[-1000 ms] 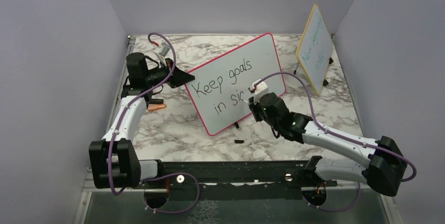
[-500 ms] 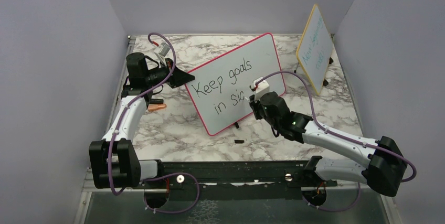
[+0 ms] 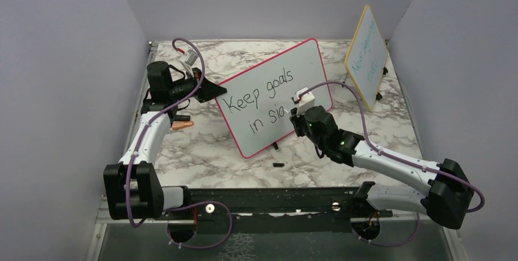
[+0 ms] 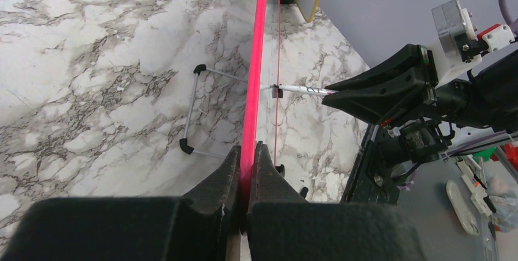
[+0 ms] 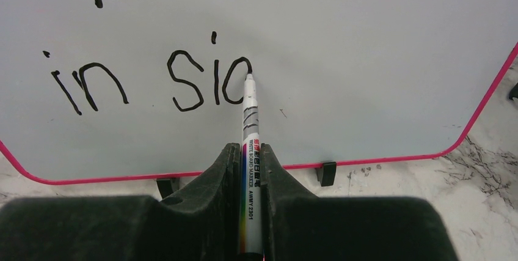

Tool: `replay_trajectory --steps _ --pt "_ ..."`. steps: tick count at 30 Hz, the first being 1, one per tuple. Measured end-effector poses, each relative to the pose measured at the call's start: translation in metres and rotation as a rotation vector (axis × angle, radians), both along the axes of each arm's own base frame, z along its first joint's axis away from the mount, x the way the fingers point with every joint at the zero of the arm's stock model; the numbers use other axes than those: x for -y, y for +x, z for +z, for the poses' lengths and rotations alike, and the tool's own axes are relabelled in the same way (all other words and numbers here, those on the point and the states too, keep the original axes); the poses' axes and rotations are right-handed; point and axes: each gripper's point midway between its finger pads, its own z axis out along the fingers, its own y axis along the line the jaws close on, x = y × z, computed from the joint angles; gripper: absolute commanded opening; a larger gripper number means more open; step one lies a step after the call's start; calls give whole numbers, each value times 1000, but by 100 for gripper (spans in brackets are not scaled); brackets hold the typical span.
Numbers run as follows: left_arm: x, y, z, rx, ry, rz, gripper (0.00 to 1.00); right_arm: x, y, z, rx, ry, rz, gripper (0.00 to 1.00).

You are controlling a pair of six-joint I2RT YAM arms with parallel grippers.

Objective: Write a sentence on the whiteboard

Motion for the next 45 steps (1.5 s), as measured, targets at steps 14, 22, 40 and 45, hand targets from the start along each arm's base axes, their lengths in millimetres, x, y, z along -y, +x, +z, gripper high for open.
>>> replay_trajectory --steps 14,22,40,45 --pt "0 0 0 0 0 0 0 0 -4 -4 -34 -7 4 0" --pt "0 0 0 0 0 0 0 3 -13 -16 -91 -30 13 0" --pt "0 0 0 0 0 0 0 6 -29 -38 -188 -76 57 1" --pt "0 0 0 0 0 0 0 0 -33 -39 -206 -65 94 0"
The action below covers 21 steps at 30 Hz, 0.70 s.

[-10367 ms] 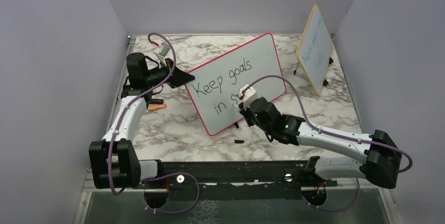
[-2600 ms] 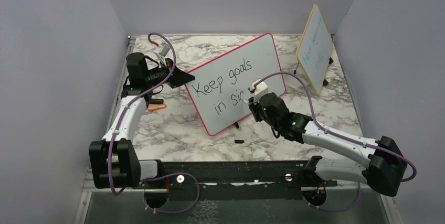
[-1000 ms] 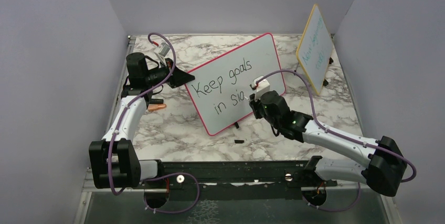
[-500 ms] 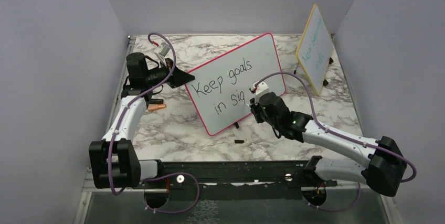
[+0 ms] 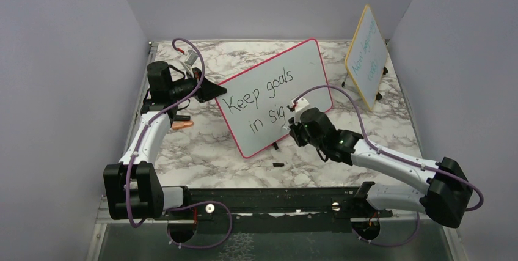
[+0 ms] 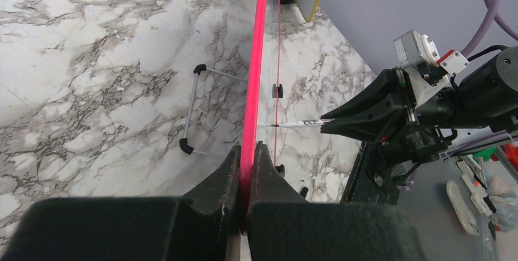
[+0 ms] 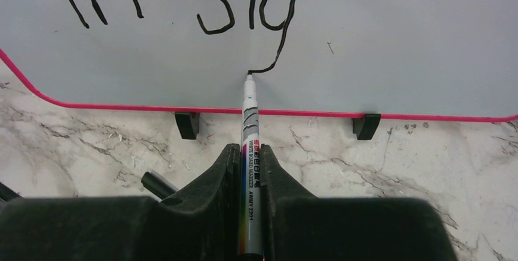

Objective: Write a sentence on the whiteboard

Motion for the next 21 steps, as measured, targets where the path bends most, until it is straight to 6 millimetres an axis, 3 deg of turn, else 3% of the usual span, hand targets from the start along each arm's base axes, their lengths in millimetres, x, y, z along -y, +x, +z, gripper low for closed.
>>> replay_trajectory --steps 8,21 --pt "0 0 0 0 0 0 0 -6 0 4 1 27 19 1" --pt "0 0 0 0 0 0 0 4 24 46 148 110 -77 1"
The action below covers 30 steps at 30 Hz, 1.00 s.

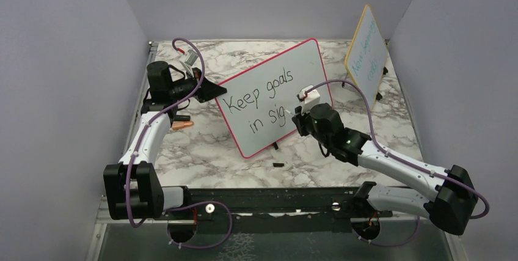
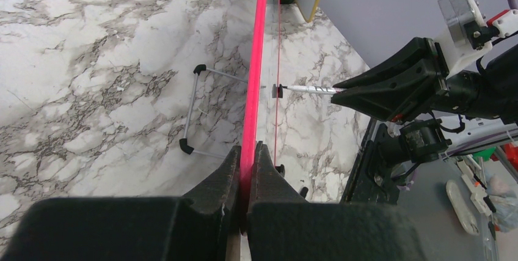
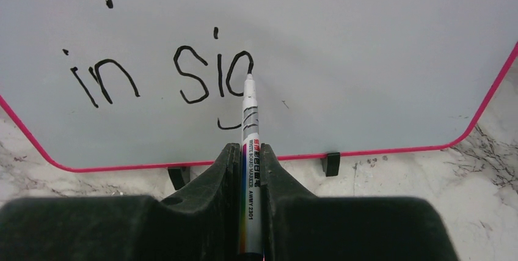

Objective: Write a sentence on the whiteboard

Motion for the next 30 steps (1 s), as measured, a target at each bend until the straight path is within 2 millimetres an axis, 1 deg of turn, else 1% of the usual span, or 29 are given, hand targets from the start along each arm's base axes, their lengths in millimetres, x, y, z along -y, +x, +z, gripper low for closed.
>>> replay_trajectory --steps 5,10,17,23,30 --pt "0 0 0 0 0 0 0 2 9 8 37 14 -24 1" --pt "0 0 0 0 0 0 0 0 18 15 66 29 -32 1" --pt "0 0 0 0 0 0 0 -2 24 15 77 21 -35 0" --pt "0 0 0 0 0 0 0 -3 30 21 93 35 -43 1" --pt "0 0 0 0 0 0 0 -4 31 17 85 26 -42 0"
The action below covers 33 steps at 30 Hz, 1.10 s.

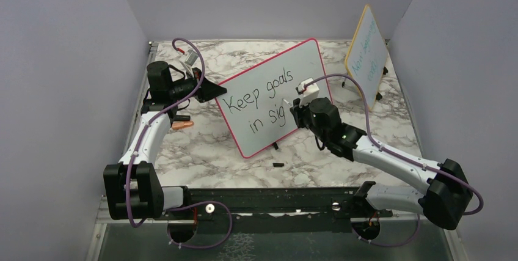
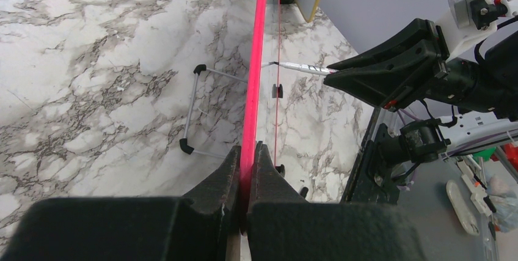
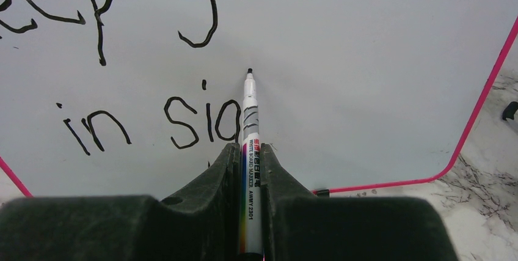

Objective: Write a sentence on the whiteboard

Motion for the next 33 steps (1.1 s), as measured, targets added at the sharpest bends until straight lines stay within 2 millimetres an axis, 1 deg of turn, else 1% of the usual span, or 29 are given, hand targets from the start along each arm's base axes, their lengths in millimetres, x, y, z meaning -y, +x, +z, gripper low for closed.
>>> replay_trajectory --steps 6,19,33 --pt "0 0 0 0 0 0 0 1 -1 -2 -8 -1 -2 0" --pt "0 0 0 -1 0 0 0 8 -13 -21 -94 -38 -2 0" --pt "0 0 0 -1 0 0 0 10 -24 -34 -154 -58 17 1"
